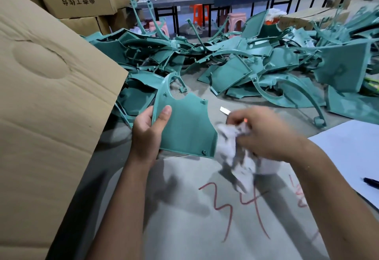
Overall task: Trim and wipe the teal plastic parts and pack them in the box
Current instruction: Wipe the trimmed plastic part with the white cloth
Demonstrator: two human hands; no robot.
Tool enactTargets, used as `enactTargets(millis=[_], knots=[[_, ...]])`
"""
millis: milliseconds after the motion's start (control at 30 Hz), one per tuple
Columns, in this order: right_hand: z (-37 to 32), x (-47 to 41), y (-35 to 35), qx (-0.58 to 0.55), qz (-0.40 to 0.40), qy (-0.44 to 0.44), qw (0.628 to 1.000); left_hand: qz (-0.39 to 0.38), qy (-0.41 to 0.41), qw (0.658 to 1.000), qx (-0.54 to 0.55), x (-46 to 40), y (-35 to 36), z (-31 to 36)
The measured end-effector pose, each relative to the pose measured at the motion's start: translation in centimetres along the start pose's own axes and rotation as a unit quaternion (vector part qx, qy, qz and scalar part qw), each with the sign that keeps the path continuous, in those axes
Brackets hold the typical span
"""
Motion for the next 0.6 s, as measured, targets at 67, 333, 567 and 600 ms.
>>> enactTargets(millis=[67,333,567,600], knots=[[-0.3,-0.2,-0.4,-0.261,0.154,-0.052,0.951,-0.015,0.016,0.999,-0.025,0.2,0.2,0.2],[-0.4,-0.2,4.4,-0.502,0.124,-0.063,0.853,0.032,0.065,0.994,-0.078,0.5,0.8,0.3],[0.2,-0.5,5.9,-0.475,0.052,-0.024,0.878,0.047,0.131,0.986,-0.095,1.1,2.3,0.7],[0.2,-0.4,5.8,-0.447,0.044,-0.028,0.893,0.054,0.139,0.984,-0.097,1.1,2.3,0.7]])
Point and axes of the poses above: each hand's wrist, its own x-axis away from the middle knuckle, its own y-axis out of the palm, z = x × y, the point moved 5 cm from there along -x, towards the middle knuckle, and after that the axes turned 1 degree about -x, right-handed, at the moved point
